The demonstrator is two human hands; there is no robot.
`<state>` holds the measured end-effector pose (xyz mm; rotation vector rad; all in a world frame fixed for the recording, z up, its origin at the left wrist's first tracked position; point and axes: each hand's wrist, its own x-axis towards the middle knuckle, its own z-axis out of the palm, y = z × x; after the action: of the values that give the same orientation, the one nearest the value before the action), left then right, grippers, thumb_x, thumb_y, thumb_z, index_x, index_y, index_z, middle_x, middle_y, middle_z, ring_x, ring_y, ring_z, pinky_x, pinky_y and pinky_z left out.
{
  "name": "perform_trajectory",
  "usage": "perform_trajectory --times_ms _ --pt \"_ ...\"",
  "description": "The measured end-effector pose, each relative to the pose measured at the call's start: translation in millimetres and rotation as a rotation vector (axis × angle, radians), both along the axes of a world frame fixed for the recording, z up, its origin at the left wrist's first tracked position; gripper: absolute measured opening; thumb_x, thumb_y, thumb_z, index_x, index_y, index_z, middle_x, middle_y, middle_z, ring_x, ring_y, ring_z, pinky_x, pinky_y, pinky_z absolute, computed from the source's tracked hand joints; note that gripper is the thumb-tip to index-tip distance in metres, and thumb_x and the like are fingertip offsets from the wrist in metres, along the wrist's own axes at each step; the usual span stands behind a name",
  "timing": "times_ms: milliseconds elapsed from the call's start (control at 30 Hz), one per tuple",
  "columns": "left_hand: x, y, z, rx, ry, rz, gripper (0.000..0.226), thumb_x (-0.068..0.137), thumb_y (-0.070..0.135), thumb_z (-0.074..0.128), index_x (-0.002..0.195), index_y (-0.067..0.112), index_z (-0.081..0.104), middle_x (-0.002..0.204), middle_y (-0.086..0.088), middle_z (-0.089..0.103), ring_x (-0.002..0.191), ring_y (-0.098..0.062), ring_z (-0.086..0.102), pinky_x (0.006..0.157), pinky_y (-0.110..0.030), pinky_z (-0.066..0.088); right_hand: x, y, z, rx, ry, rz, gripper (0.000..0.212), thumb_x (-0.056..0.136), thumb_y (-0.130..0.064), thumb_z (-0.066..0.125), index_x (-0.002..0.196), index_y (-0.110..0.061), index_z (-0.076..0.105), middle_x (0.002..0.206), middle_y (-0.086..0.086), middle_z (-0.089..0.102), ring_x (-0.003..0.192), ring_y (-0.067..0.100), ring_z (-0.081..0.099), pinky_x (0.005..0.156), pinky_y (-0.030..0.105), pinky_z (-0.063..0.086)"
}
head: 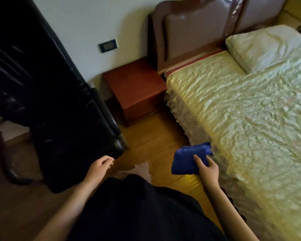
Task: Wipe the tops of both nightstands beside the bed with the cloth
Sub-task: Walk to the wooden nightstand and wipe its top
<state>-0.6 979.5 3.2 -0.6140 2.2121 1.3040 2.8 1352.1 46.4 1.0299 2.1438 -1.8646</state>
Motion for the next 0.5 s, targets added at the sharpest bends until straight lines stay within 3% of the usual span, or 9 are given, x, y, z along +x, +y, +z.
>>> perform_trajectory --times_ms 167,300,433,500 --pt "-36 4 -17 0.022 -0.060 0.184 0.022 0.100 0.029 0.046 0.091 0.026 0.066 0.098 0.000 0.068 0.096 -0.018 0.064 0.093 -0.040 0.047 -111 -8 -16 0.090 -0.044 0.229 0.011 0.091 -0.019 0.066 0.091 -0.008 0.067 0.081 0.001 0.071 0.065 0.003 0.068 0.050 0.009 0.047" --pt "-96 6 -25 0.032 -0.039 0.266 0.021 0.100 0.027 0.045 0.094 0.026 0.066 0.100 0.003 0.068 0.099 -0.018 0.064 0.088 -0.032 0.048 -200 -19 -22 0.203 -0.063 0.336 0.020 0.091 -0.019 0.065 0.072 -0.012 0.062 0.068 0.000 0.066 0.060 0.010 0.060 0.047 0.008 0.040" --pt "-178 9 -21 0.002 -0.053 0.261 0.021 0.100 0.030 0.046 0.093 0.028 0.065 0.099 0.003 0.067 0.098 -0.017 0.063 0.091 -0.036 0.049 -286 -32 -21 0.267 -0.066 0.414 0.018 0.090 -0.021 0.066 0.073 -0.020 0.062 0.071 -0.004 0.066 0.067 0.010 0.061 0.058 0.023 0.041" --pt "-223 11 -18 -0.015 -0.067 0.240 0.021 0.100 0.034 0.045 0.098 0.026 0.065 0.101 0.004 0.065 0.101 -0.015 0.061 0.090 -0.033 0.047 -331 -41 -21 0.288 -0.071 0.437 0.016 0.090 -0.023 0.066 0.075 -0.023 0.061 0.073 -0.006 0.065 0.070 0.009 0.061 0.056 0.022 0.041"
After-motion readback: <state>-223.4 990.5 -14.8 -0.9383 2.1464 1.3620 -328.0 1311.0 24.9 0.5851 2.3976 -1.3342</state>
